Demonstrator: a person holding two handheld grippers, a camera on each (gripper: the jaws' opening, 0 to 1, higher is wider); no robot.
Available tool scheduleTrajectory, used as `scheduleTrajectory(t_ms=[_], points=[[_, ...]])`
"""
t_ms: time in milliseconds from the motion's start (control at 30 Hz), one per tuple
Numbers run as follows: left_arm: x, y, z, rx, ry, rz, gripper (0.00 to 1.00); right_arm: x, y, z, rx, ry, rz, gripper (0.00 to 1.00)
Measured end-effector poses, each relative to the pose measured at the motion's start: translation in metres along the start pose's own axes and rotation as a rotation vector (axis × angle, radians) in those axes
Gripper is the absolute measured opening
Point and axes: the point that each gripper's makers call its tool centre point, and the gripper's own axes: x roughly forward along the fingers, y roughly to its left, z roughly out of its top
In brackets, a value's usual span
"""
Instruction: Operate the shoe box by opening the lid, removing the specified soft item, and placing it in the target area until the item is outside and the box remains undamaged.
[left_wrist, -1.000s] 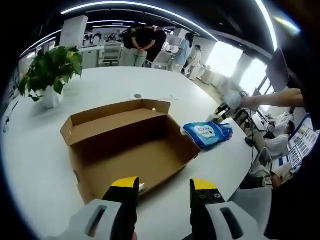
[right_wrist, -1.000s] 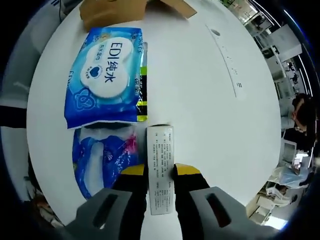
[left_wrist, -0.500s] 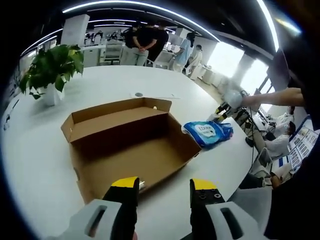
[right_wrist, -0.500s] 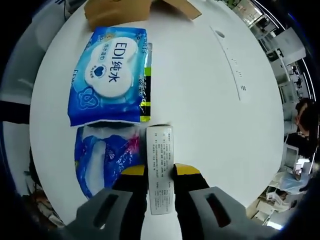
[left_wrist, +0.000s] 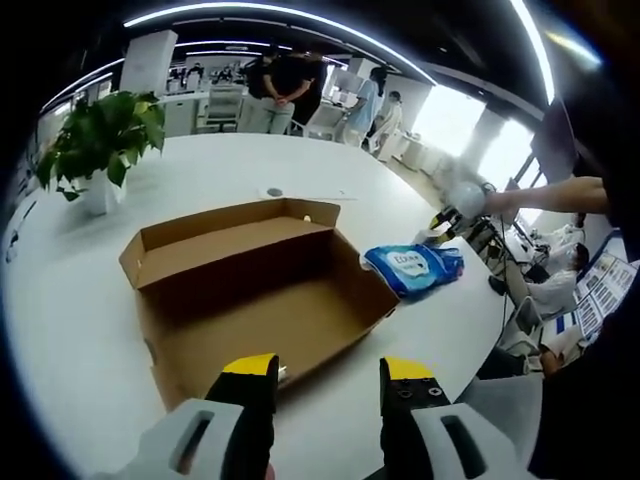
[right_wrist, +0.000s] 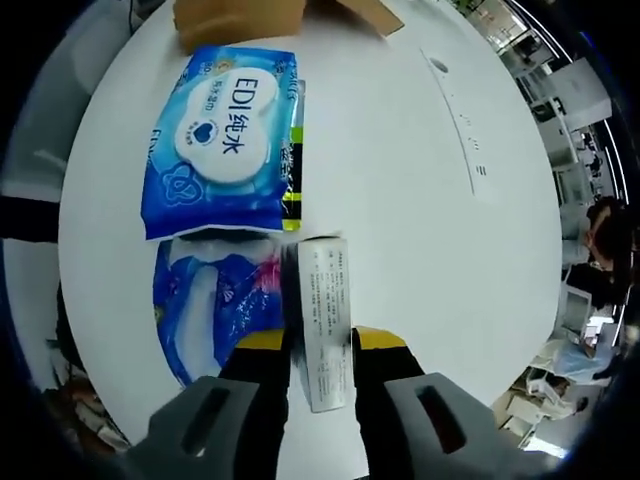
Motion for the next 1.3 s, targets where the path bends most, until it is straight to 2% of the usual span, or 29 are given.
scheduleTrajectory(t_ms=[233,567,767,1133,1300], points=[[0.003,-0.006,0.003,0.009,-0.016,-0.028,0.41,-0.014,0.002,-0.006,0.028,0.009,-0.027,0.22],[-0.007,-0.006,0.001,0.009,-0.043,-0.046,0.41,-0.04,0.012,0.001,0.068,0.011,-0.081,0.22],[-0.015,-0.005,-0.003,0.008,-0.057,-0.052,0.41,-0.051,0.021,0.013,0.148,-0.031,-0.11,0.21],[-0.029,-0.005,-0.008,0.012,-0.077,-0.068,0.41,-0.061,0.043,0.014,0.233,-0.034,-0.129,0.21],[-0.034,-0.002,-0.011,0.006,-0.087,-0.077,0.41,-0.06,0.055,0.022,0.356,-0.078,-0.14,0.2]])
